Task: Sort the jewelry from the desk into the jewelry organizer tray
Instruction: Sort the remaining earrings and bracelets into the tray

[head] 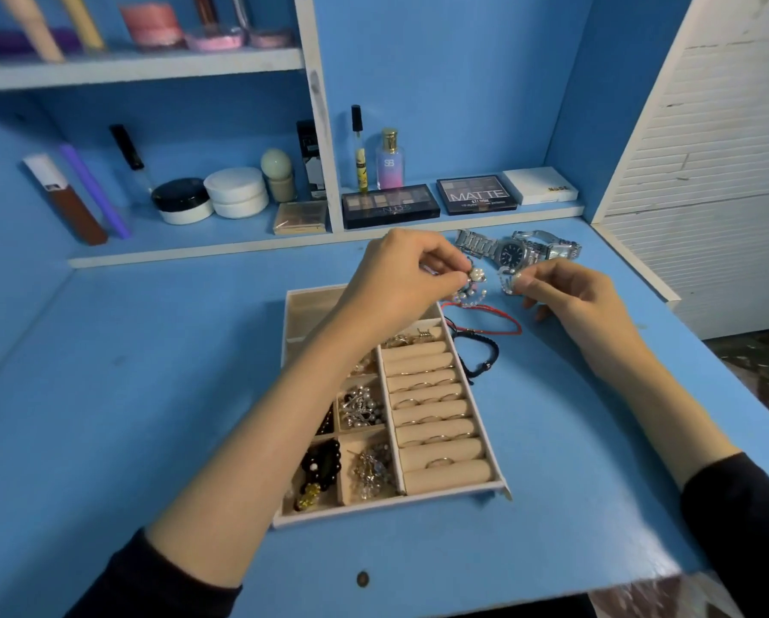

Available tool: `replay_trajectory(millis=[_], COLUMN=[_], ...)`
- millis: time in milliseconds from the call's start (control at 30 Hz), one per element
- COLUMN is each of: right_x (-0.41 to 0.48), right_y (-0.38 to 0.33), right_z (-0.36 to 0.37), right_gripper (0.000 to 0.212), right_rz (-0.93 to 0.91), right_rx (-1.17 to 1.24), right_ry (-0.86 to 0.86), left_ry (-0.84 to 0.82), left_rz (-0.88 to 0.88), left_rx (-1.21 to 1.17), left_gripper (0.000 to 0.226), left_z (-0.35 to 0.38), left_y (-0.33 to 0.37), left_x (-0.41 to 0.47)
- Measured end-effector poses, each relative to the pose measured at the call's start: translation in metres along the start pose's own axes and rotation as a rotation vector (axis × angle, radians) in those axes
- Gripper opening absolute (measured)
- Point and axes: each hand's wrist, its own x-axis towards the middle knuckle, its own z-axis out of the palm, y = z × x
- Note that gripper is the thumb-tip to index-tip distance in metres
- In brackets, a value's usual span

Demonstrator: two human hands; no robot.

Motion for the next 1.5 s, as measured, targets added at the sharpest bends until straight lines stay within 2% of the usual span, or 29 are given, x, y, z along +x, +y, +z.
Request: replay_trajectory(millis=[333, 533, 700, 867, 1500], right_x=[-0.023, -0.044, -0.056, -0.059, -0.055], right_y=[-0.028, -0.046, -0.061, -0.07, -0.081], right_z=[0.026, 0.048, 0.066, 0.078, 0.089], right_gripper=[0.006, 0.005, 0.014, 0.004, 0.007], right_rz=[-0.062, -0.099, -0.099, -0.098, -0.133], right_rx=[0.104, 0.061, 0.041, 0.015, -0.078], right_ry=[-0.071, -0.203, -0.29, -0.33, -0.352], left_ry=[0.107, 0.187, 0.225, 0.171, -0.025], left_rz=[-0.114, -0.157, -0.144, -0.116, 0.054], left_rx=[-0.118, -0.112, 0.094, 0.28, 0.61], left_gripper=[0.009, 0.012, 0.016, 0.007, 0.014], left_z=[-0.051, -0.067, -0.073, -0.075, -0.071], left_y=[-0.029, -0.052, -0.065, -0.067, -0.076], left_x=[-0.044, -0.064, -0.074, -0.08, -0.073])
